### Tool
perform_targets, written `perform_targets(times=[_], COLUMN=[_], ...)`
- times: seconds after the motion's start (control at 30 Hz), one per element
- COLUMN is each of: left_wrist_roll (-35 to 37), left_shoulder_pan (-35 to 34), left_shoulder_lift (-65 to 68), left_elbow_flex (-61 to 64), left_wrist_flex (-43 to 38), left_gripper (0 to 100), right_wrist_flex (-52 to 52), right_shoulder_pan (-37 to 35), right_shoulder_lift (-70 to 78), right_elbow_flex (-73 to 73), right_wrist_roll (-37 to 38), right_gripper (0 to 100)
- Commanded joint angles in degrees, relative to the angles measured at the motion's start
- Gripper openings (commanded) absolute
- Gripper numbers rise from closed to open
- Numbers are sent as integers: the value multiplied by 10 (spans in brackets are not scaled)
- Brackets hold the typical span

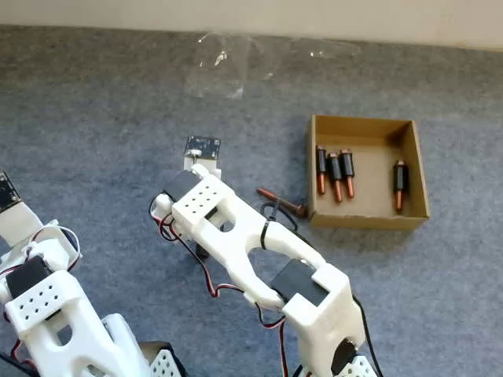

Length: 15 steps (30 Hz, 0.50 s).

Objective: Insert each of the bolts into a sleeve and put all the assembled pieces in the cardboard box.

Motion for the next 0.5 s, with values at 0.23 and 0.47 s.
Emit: perform_targets(times=[0.23, 0.47], left_wrist_roll=[4, 4], left_shoulder_pan=[-5, -5], left_shoulder_lift=[-3, -3], left_elbow_flex=[-16, -16], left_wrist_flex=[-3, -3], left_gripper=[7, 7], right_wrist_flex=[-18, -18], right_shoulder_pan=[10, 10], right_shoulder_lift=[-6, 24], right_elbow_flex=[0, -5], right_wrist_roll=[-4, 29], right_gripper=[145, 145])
